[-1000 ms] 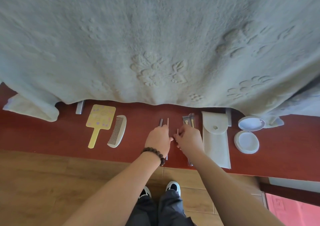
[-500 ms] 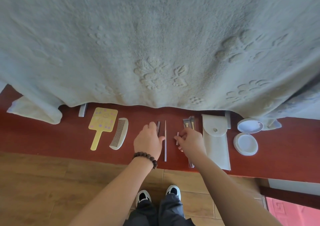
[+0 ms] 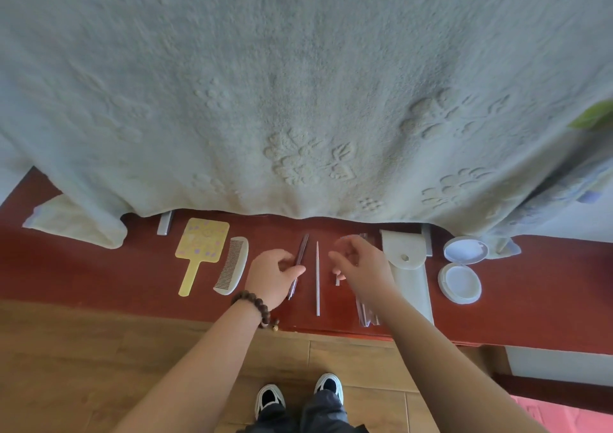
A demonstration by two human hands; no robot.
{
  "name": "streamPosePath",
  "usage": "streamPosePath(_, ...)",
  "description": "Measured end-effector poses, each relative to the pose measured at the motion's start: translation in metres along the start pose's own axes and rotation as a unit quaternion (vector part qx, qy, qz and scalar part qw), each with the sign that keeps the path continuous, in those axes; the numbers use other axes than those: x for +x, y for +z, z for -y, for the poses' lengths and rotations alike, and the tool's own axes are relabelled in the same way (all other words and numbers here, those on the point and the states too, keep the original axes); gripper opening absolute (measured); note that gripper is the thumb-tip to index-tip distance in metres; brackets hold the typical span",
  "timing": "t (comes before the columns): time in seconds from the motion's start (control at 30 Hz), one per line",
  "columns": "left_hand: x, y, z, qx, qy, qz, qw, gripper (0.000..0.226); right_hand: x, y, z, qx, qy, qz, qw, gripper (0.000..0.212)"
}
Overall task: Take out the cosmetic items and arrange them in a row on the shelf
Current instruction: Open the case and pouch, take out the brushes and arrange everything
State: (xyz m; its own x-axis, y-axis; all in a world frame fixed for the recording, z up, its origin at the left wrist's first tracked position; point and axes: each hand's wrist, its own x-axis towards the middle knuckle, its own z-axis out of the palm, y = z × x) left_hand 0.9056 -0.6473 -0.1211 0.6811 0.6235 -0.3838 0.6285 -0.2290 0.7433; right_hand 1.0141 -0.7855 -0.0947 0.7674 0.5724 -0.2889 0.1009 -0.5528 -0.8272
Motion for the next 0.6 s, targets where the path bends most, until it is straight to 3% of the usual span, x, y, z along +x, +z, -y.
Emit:
streamPosePath(0.1, -0.02, -0.025, -0.015, -0.175, -0.009, 0.045, 0.984, 0.009, -0.004, -0.001, 0.024, 0.062, -0.032, 0.053, 0.996, 0.034)
streamPosePath(0.23, -0.041, -0.048, -0.025, -0.232, 0.019, 0.076, 0.97, 0.015, -0.014, 0.003, 0.052, 0.191, -0.058, 0.107, 0.974, 0.038)
streamPosePath(0.37, -0.053, -0.06, -0.028, -0.248, 0.025, 0.101, 0.963, 0.015, -0.025, 0.009, 0.074, 0.262, -0.075, 0.099, 0.957, 0.026)
streamPosePath(0.6, -0.059, -0.073, -0.021, -0.191, 0.016, 0.092, 0.977, 0.014, -0.026, 0.022, 0.082, 0.233, -0.085, 0.081, 0.965, 0.016)
